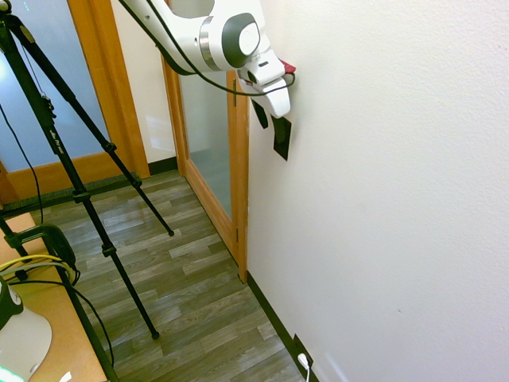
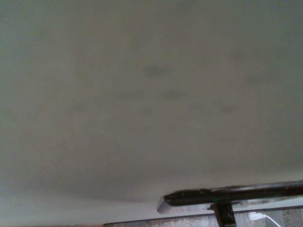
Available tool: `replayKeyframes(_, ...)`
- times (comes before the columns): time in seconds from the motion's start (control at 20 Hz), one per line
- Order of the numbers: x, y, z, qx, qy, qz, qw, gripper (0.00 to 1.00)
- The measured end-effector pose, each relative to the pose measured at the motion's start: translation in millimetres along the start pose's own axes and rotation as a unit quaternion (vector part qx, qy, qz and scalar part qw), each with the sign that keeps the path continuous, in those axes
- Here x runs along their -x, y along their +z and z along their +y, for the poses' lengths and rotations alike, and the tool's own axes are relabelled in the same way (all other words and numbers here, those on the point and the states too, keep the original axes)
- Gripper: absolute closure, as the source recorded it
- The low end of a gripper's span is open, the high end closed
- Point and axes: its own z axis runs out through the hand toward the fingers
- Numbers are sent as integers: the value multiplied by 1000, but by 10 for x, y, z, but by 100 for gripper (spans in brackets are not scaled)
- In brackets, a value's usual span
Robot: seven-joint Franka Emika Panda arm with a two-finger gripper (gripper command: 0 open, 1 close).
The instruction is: Turn off the light
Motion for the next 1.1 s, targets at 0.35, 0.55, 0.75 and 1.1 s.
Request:
replayKeyframes(0.35,-33,42,46,-4,7,2,1000,100)
replayKeyframes(0.55,-145,166,208,-10,18,4,1000,100)
replayKeyframes(0.75,-114,165,185,-25,17,5,1000,100)
replayKeyframes(1.1,-99,14,102,-43,19,13,999,100)
